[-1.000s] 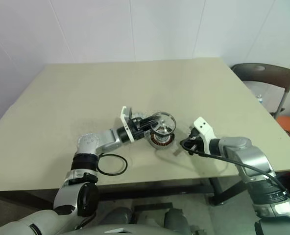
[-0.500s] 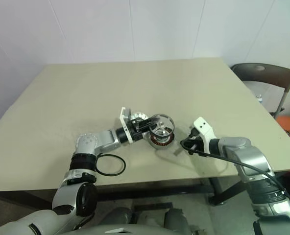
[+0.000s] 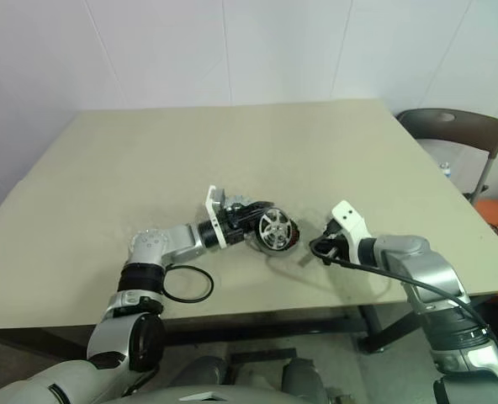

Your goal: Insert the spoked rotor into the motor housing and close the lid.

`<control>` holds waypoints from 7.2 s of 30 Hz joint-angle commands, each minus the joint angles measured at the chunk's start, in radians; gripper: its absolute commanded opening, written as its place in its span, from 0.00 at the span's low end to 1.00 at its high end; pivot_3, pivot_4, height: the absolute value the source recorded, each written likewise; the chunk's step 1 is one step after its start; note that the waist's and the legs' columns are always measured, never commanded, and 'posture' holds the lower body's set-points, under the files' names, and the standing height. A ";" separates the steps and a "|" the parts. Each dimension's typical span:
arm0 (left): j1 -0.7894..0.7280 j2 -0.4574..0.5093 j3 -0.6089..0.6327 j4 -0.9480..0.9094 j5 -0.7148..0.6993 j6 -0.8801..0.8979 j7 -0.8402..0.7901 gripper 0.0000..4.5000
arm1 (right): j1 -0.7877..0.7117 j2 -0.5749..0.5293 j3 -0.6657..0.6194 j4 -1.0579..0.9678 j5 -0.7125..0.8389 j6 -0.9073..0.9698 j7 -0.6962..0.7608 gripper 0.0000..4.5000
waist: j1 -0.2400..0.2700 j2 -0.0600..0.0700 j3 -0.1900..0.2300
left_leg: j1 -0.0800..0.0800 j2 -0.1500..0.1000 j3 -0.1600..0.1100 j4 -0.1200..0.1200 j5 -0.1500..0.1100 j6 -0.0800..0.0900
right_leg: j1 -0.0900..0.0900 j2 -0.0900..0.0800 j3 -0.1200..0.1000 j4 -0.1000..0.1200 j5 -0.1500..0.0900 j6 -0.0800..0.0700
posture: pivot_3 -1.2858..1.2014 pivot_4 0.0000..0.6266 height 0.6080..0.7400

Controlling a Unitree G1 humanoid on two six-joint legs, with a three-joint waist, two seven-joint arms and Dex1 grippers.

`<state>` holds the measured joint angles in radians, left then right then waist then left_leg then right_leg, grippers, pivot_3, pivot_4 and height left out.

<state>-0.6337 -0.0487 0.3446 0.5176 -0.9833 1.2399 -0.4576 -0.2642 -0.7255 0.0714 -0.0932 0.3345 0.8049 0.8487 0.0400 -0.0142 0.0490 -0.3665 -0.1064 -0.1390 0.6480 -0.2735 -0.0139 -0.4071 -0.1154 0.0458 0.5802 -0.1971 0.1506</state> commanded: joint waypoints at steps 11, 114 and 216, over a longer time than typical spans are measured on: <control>-0.020 0.053 -0.103 -0.027 0.077 -0.026 -0.108 0.84 | -0.025 0.014 0.006 0.004 -0.007 -0.018 -0.007 0.00 | -0.001 0.000 0.000 | 0.001 0.000 0.000 0.000 0.000 0.000 | 0.001 0.000 0.000 0.000 0.000 0.000 | 0.52 0.00 1.00; 0.010 0.257 -0.776 -0.081 0.911 -0.969 -0.629 0.00 | -0.036 0.016 0.044 0.053 -0.063 -0.047 -0.005 0.00 | -0.001 0.002 0.000 | 0.011 0.001 0.000 0.000 0.000 0.001 | 0.010 0.000 0.001 0.001 -0.002 0.004 | 0.52 0.00 1.00; -0.038 0.467 -0.803 -0.376 0.953 -0.818 -0.758 0.54 | -0.030 0.017 0.065 0.066 -0.067 -0.053 -0.007 0.00 | -0.003 0.002 -0.001 | 0.011 0.001 0.000 0.000 0.000 0.001 | 0.010 0.001 0.001 0.002 -0.003 0.004 | 0.52 0.00 1.00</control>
<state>-0.6474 0.3980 -0.4810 0.1796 -0.0290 0.4259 -1.2002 -0.2799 -0.7015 0.1349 -0.0165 0.2759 0.7500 0.8351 0.0373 -0.0119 0.0482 -0.3551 -0.1049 -0.1387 0.6481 -0.2738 -0.0125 -0.3972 -0.1145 0.0465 0.5822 -0.1998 0.1546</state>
